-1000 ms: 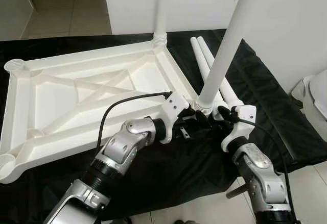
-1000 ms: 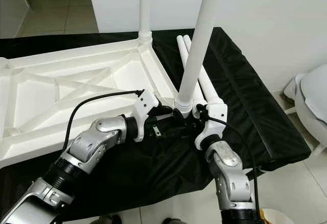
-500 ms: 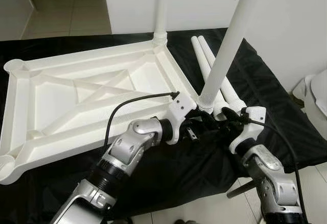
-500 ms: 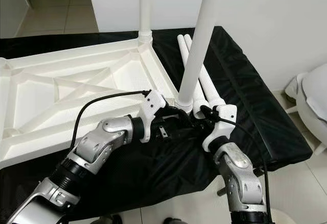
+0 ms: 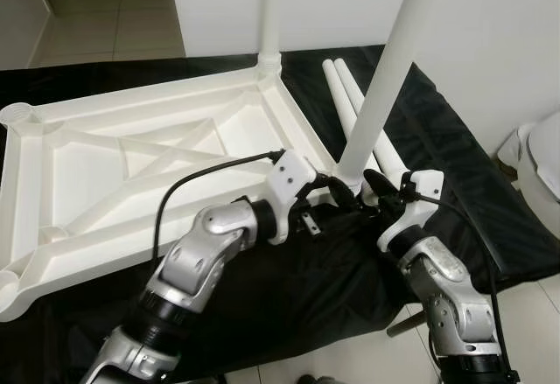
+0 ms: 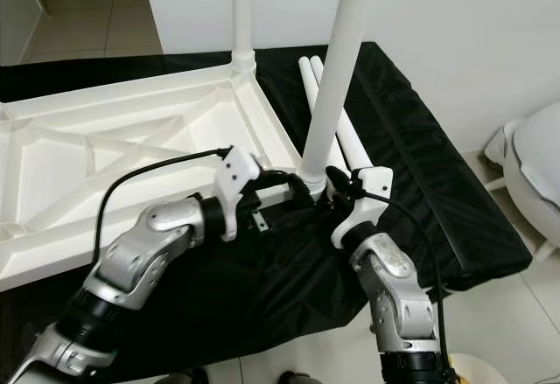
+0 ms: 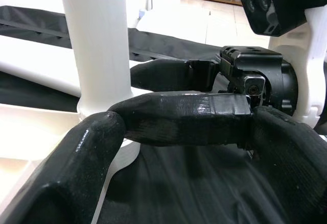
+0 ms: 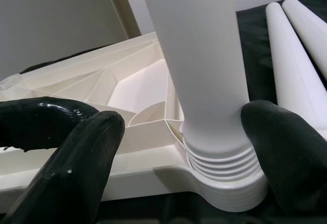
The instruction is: Building children table
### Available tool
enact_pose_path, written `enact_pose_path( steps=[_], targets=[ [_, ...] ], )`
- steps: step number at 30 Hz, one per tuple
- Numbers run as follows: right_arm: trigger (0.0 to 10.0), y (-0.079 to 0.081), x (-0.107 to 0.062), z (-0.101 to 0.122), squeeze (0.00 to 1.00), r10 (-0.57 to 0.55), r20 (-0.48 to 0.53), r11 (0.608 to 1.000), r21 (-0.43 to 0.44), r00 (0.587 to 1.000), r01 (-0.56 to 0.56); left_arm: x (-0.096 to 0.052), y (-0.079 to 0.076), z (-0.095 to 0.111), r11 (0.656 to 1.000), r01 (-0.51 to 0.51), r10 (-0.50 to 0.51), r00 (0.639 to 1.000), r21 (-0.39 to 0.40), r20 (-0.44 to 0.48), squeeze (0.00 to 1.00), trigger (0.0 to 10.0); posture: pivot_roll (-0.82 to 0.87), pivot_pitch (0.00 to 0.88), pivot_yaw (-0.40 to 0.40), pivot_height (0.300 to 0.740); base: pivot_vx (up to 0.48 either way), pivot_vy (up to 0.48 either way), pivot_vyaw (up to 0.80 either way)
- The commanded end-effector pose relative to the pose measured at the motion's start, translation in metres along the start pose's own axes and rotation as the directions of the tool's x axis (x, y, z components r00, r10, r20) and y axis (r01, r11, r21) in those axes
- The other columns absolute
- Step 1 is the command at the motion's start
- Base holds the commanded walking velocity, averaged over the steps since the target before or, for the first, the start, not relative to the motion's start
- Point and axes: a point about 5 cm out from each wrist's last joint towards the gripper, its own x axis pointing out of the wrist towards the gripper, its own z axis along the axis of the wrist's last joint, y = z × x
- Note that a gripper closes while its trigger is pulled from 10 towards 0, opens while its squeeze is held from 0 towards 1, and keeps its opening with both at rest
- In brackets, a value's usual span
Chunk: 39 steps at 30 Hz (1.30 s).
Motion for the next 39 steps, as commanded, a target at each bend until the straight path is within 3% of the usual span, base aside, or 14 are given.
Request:
enact_pose_path(
  steps=[1,2,7,18,26,28,33,39],
  targets=[
    [10.0,0.007,-0.002,0.006,0.00,0.061,0.042,0.998,-0.001,0.997,-0.061,-0.016,0.019,-0.006,0.979,-0.203,0.203,0.978,-0.013,-0.039,0.00,10.0,-0.04,0.140,-0.015,0.740,0.000,0.000,0.00],
    [10.0,0.007,-0.002,0.006,0.00,0.061,0.042,0.998,-0.001,0.997,-0.061,-0.016,0.019,-0.006,0.979,-0.203,0.203,0.978,-0.013,-0.039,0.00,10.0,-0.04,0.140,-0.015,0.740,0.000,0.000,0.00],
    [10.0,0.020,0.008,0.005,0.00,0.082,0.053,0.996,0.043,0.995,-0.084,-0.016,-0.014,0.002,1.000,-0.013,0.013,1.000,-0.025,-0.008,0.00,10.0,-0.04,0.147,-0.019,0.740,0.000,0.000,0.00],
    [10.0,0.025,0.016,0.006,0.00,0.084,0.065,0.994,0.059,0.994,-0.088,-0.020,-0.032,0.003,0.997,0.047,-0.049,0.999,-0.064,-0.024,0.00,10.0,-0.04,0.151,-0.023,0.740,0.000,0.000,0.00],
    [10.0,0.018,0.004,0.008,0.00,0.082,0.065,0.995,0.054,0.995,-0.086,-0.029,-0.025,0.002,0.997,-0.022,0.019,0.999,-0.068,-0.044,0.00,10.0,-0.04,0.156,-0.026,0.740,0.000,0.000,0.00],
    [10.0,0.019,-0.004,0.009,0.00,0.100,0.066,0.993,0.057,0.993,-0.104,-0.031,-0.017,0.002,0.995,-0.080,0.078,0.996,-0.055,-0.054,0.00,10.0,-0.04,0.158,-0.025,0.740,0.000,0.000,0.00],
    [10.0,0.019,-0.013,0.010,0.00,0.113,0.060,0.991,0.065,0.992,-0.117,-0.028,-0.002,0.001,0.978,-0.200,0.196,0.978,-0.051,-0.073,0.00,10.0,-0.04,0.159,-0.024,0.740,0.000,0.000,0.00],
    [10.0,0.016,-0.023,0.009,0.00,0.090,0.039,0.994,0.052,0.995,-0.092,-0.023,0.002,-0.001,0.969,-0.245,0.242,0.967,-0.038,-0.075,0.00,10.0,-0.05,0.162,-0.019,0.740,0.000,0.000,0.00]
  ],
)
